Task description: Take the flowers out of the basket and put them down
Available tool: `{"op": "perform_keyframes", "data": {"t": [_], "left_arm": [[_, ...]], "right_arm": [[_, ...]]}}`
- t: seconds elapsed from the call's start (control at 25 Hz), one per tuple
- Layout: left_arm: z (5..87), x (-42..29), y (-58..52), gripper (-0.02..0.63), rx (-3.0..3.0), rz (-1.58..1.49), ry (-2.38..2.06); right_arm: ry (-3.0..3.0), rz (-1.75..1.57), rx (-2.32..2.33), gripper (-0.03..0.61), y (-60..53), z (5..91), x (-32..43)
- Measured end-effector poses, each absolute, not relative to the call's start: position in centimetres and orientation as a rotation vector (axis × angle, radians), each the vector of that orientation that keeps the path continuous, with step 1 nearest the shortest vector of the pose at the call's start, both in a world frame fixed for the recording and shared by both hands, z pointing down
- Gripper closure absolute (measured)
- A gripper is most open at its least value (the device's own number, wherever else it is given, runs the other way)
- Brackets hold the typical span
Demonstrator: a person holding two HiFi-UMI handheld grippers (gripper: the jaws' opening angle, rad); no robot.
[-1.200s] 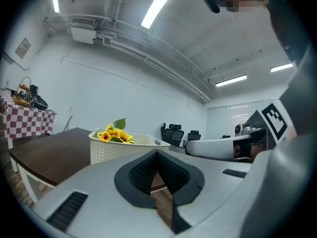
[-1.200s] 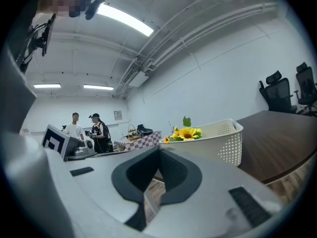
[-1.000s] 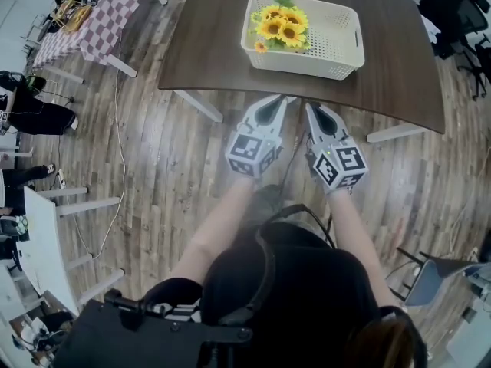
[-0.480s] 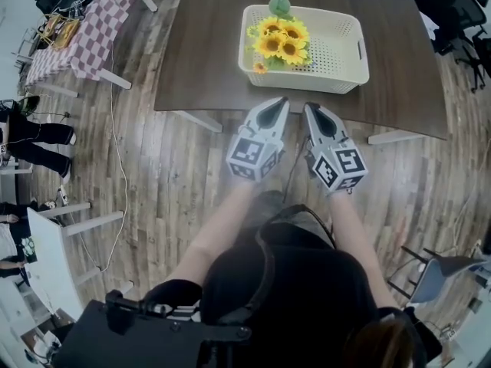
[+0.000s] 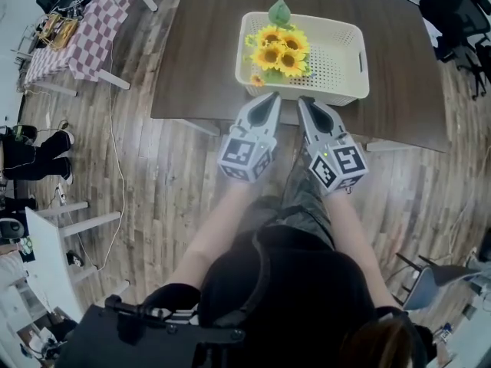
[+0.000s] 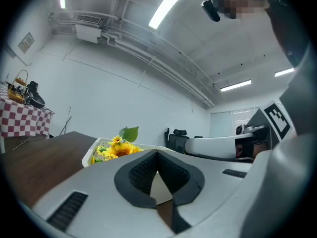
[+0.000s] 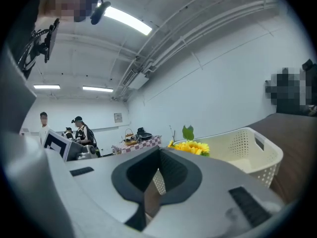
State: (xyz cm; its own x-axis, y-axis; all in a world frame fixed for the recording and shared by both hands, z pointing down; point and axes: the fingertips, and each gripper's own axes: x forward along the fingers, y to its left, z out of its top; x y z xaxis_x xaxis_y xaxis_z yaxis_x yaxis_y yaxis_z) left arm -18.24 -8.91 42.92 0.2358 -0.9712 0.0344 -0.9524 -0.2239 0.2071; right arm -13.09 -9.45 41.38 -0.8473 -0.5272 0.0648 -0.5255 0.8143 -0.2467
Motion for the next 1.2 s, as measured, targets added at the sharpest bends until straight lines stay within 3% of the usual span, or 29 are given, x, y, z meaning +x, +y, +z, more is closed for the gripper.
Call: {"op": "perform_keyframes", "data": {"t": [1.2], "left_arm": [[40.7,-24.7,-16.0,0.611,2.010,-0.090,-2.214]], "right_arm": [[3.266,-0.282,-0.417,0.575,-20.9,39.5,-18.6]]}}
